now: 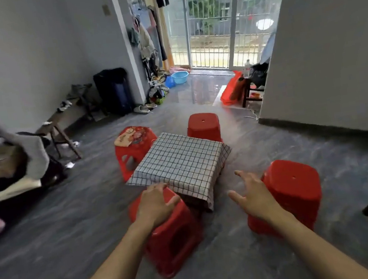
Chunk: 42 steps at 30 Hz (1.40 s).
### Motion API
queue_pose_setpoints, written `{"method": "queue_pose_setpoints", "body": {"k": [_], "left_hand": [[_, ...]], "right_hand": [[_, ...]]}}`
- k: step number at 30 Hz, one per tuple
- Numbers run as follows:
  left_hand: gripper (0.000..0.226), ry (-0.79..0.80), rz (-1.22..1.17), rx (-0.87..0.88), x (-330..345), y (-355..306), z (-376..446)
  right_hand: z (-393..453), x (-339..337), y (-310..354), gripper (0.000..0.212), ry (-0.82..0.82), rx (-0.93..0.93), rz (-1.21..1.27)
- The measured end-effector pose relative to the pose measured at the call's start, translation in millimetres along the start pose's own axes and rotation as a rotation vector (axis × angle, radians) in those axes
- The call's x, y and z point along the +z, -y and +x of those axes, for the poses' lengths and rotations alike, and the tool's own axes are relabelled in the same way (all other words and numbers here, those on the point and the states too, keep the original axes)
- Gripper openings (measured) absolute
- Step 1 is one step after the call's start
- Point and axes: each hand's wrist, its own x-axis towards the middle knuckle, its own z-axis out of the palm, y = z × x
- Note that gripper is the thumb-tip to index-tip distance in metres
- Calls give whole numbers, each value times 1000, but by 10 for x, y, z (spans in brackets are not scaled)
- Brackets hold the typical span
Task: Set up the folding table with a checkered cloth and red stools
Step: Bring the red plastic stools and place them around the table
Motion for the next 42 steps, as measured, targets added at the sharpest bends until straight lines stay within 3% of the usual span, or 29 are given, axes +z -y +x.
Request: {"method": "queue_pose_setpoints", "body": {"k": [8, 16, 23, 29, 37, 42], "left_hand": [[61, -111, -88, -199, -797, 1785, -687], [61, -65, -149, -165, -1257, 3074, -825], [62, 30, -147, -87, -1294, 3469, -207], [62, 162, -13, -27, -1125, 3640, 538], [59, 241, 86, 132, -1171, 3379, 1956], [57, 311, 117, 208, -850, 3483, 2564]], "right_hand": [[-10, 1206, 1551, 69, 117, -91, -30], [-180, 2373, 2895, 68, 155, -78, -56], [-30, 2552, 2773, 68, 120, 94, -97], [651, 2928, 2362, 67, 98, 259, -29], [1530, 3048, 2272, 73, 5, 380, 22], [1644, 3195, 2049, 73, 18, 574, 27]]}}
